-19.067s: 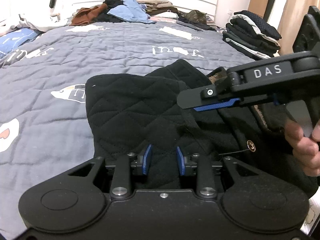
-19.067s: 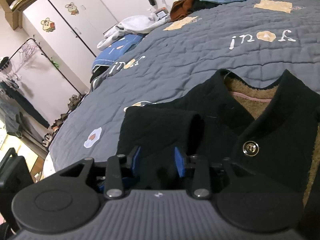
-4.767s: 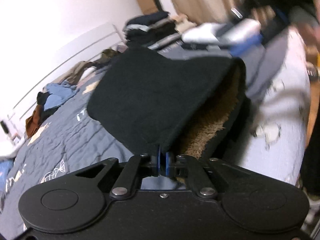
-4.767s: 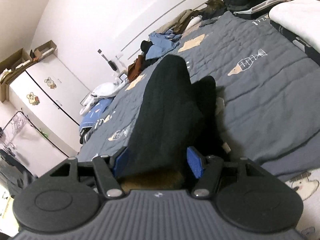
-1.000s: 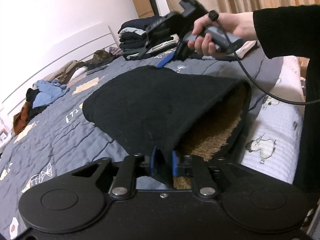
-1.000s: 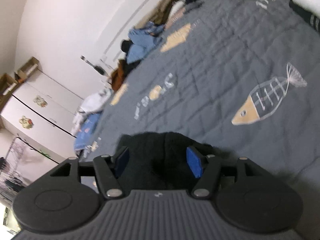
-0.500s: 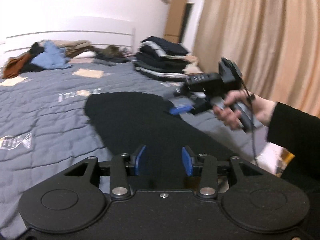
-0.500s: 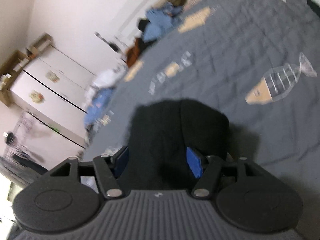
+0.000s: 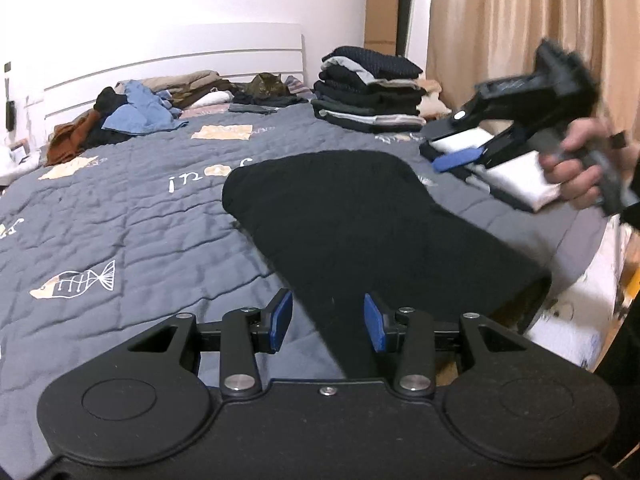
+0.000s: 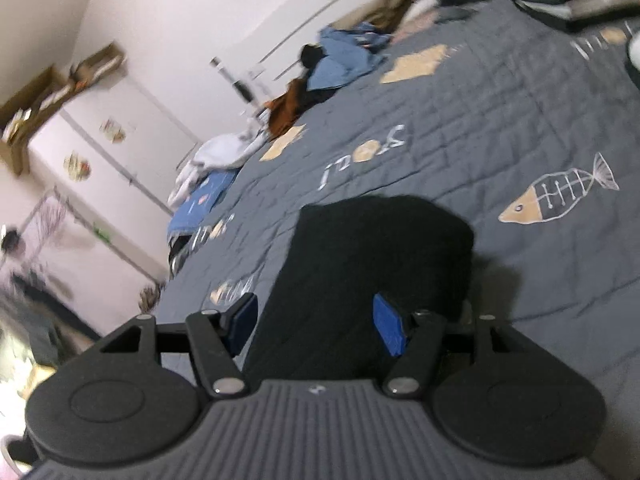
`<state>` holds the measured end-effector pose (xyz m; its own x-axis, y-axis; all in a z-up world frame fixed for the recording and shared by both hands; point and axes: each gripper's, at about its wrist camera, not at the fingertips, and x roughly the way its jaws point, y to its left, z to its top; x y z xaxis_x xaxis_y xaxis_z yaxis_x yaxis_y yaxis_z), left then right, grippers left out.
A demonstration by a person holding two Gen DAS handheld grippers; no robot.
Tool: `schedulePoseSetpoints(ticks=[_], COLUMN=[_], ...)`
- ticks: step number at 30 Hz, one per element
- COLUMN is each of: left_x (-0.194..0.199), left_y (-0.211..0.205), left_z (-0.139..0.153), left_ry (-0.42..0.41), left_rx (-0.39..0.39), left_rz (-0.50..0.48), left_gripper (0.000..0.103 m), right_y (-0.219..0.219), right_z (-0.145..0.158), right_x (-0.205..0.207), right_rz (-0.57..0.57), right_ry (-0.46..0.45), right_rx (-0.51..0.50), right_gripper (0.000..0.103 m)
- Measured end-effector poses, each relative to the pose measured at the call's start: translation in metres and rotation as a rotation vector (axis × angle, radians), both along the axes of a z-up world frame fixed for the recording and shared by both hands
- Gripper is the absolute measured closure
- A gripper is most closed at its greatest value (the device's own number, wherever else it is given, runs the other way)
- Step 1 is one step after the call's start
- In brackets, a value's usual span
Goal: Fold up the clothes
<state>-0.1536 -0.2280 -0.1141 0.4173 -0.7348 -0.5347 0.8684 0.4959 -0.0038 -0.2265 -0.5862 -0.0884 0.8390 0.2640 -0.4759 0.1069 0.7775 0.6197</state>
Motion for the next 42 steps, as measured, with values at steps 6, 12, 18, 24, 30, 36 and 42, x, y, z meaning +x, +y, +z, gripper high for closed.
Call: schedulePoseSetpoints(ticks=[6, 12, 18, 24, 30, 36, 42], left_x=[-0.005, -0.018, -0.037, -0.049, -0.051, -0.050, -0.056], left_y=[0.009, 0.012, 0.010, 0.000, -0.012, -0.009, -0.018], left_z=[0.003, 0.003, -0.012, -0.028, -0.042, -0.031, -0.042], left_ry=[-0.025, -0.072, -0.114, -0.163, -0.202, -0.186, -0.234], left_rx=[-0.007, 0.031, 0.119, 0.178, 0.220, 0.163, 0.220], left_rz=[0.011, -0.032, -0.126, -0.169, -0.138, -0.098, -0.067], left_gripper=[0.063, 0.063, 0.064, 0.064, 0.081, 0.096, 0.089], right_y=[0.054, 0.105, 0.142, 0.142, 0.130, 0.150, 0.156], right_z=[0.008, -0.003, -0.037, -0.043, -0.040, -0.050, -0.050], right_x=[-0.042, -0.077, -0.091, -0.094, -0.099, -0.094, -0.093], right_rz=[0.008, 0.053, 0.112, 0.064, -0.036, 0.035, 0.024], right_ry=[-0.023, -0.004, 0.110, 0.130, 0.075, 0.123, 0.104], right_rx=[-0.027, -0.024, -0.058, -0.091, -0.064, -0.125, -0.161], right_gripper=[0.040, 0.040, 0.040, 0.040, 0.040, 0.040, 0.040])
